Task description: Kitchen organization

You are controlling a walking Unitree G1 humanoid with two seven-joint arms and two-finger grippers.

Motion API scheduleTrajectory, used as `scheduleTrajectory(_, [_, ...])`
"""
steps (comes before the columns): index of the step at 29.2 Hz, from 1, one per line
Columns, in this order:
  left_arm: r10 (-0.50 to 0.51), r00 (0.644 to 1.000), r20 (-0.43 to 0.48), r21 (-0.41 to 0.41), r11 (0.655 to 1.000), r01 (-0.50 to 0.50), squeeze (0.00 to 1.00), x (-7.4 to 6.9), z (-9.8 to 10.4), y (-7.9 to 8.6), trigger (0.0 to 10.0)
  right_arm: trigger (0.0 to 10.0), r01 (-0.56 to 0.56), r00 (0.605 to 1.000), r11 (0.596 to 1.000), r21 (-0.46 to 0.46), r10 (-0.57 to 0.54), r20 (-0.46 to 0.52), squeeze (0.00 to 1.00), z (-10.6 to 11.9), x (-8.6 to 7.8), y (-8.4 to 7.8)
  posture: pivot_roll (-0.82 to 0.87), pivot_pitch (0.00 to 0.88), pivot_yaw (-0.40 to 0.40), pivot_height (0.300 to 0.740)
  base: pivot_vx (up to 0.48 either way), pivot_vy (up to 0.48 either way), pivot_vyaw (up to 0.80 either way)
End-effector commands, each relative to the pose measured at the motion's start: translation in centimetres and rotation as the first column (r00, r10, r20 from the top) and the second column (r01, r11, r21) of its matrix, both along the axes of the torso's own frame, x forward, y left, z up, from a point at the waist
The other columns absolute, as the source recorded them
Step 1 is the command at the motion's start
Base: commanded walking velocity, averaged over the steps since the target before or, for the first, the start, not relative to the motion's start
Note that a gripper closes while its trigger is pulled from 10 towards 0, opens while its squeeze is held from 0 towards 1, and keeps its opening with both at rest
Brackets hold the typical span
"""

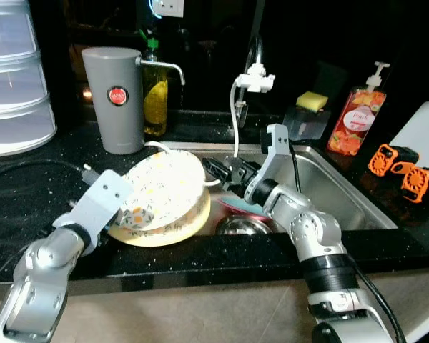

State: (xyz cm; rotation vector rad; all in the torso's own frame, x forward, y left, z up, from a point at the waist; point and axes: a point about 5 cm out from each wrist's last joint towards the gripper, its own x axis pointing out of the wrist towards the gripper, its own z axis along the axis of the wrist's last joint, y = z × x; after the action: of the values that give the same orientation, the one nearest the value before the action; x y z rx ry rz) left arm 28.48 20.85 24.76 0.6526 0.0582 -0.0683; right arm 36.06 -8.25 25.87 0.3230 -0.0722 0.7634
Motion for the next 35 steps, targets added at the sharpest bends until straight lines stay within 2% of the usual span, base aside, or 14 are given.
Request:
scheduleTrajectory(1, [-0.01,1.0,-0.013,-0.037,0.999,0.01,0.0,0.2,-0.3,-0.2,10.0,10.0,-0.031,1.0,0.998,-0.05,0.03,-0.007,0.0,-0.8,-0.4,0.5,0.17,0.058,-0.107,0.74,0.0,0.0,0.0])
scheduleTrajectory(2, [-0.012,1.0,-0.013,-0.041,0.999,0.011,0.0,0.2,-0.2,-0.3,10.0,10.0,-0.034,0.999,0.998,-0.056,0.034,-0.002,0.0,-0.9,-0.5,0.6,0.17,0.058,-0.107,0.74,0.0,0.0,0.0])
scheduleTrajectory(5, [-0.02,1.0,-0.018,-0.03,0.999,0.019,0.0,0.3,-0.3,-0.5,10.0,10.0,-0.147,0.988,0.988,-0.053,0.144,-0.05,0.0,-2.0,-1.4,2.1,0.17,0.06,-0.105,0.74,0.0,0.0,0.0])
scheduleTrajectory(7, [-0.019,1.0,-0.022,-0.028,0.999,0.019,0.0,0.3,-0.4,-0.5,10.0,10.0,-0.144,0.988,0.988,-0.056,0.141,-0.056,0.0,-2.1,-1.4,2.2,0.17,0.06,-0.105,0.74,0.0,0.0,0.0])
scheduleTrajectory(9, [-0.016,0.999,-0.028,-0.023,1.0,0.015,0.0,0.3,-0.6,-0.4,10.0,10.0,-0.108,0.993,0.992,-0.068,0.103,-0.064,0.0,-2.2,-1.0,2.1,0.17,0.061,-0.104,0.74,0.0,0.0,0.0])
scheduleTrajectory(10, [-0.011,0.999,-0.051,-0.008,1.0,0.011,0.0,0.2,-1.1,-0.3,10.0,10.0,-0.019,0.995,0.996,-0.085,0.01,-0.098,0.0,-2.5,0.0,1.2,0.17,0.062,-0.108,0.74,0.0,0.0,0.0])
scheduleTrajectory(14, [-0.01,0.997,-0.075,0.011,1.0,0.011,0.0,0.0,-1.7,-0.3,10.0,10.0,0.062,0.991,0.992,-0.111,-0.074,-0.108,0.0,-2.7,0.9,0.3,0.17,0.063,-0.11,0.74,0.0,0.0,0.0])
scheduleTrajectory(17, [-0.014,0.994,-0.109,0.01,1.0,0.015,0.0,-0.3,-2.4,-0.4,10.0,10.0,0.147,0.978,0.98,-0.134,-0.164,-0.131,0.0,-2.9,1.8,-1.0,0.17,0.065,-0.111,0.74,0.0,0.0,0.0])
scheduleTrajectory(19, [-0.007,0.992,-0.123,0.011,1.0,0.009,0.0,-0.6,-2.9,-0.2,10.0,10.0,0.213,0.953,0.965,-0.155,-0.24,-0.184,0.0,-3.3,2.5,-2.0,0.17,0.067,-0.111,0.74,0.0,0.0,0.0])
scheduleTrajectory(22, [-0.001,0.991,-0.131,0.012,1.0,0.002,0.0,-0.7,-3.1,-0.1,10.0,10.0,0.24,0.932,0.959,-0.151,-0.272,-0.241,0.0,-3.7,2.8,-2.4,0.17,0.067,-0.113,0.74,0.0,0.0,0.0])
scheduleTrajectory(24, [0.001,0.992,-0.128,0.015,1.0,0.001,0.0,-0.7,-3.1,-0.1,10.0,10.0,0.202,0.936,0.972,-0.124,-0.229,-0.268,0.0,-3.7,2.8,-2.1,0.18,0.068,-0.113,0.74,0.0,0.0,0.0])
scheduleTrajectory(28, [0.003,0.992,-0.123,0.015,1.0,-0.002,0.0,-0.7,-3.0,-0.1,10.0,10.0,0.015,0.956,0.999,-0.031,-0.024,-0.292,0.0,-3.0,1.9,-0.5,0.18,0.068,-0.115,0.74,0.0,0.0,0.0])
scheduleTrajectory(33, [0.009,0.993,-0.12,0.022,1.0,-0.006,0.0,-0.7,-2.9,0.0,10.0,10.0,-0.097,0.953,0.995,-0.039,0.081,-0.291,0.0,-3.2,1.1,0.6,0.18,0.068,-0.115,0.74,0.0,0.0,0.0])
scheduleTrajectory(35, [0.011,0.993,-0.118,0.022,1.0,-0.008,0.0,-0.7,-2.9,0.0,10.0,10.0,-0.17,0.94,0.985,-0.004,0.161,-0.301,0.0,-3.1,0.4,1.4,0.17,0.069,-0.114,0.74,0.0,0.0,0.0])
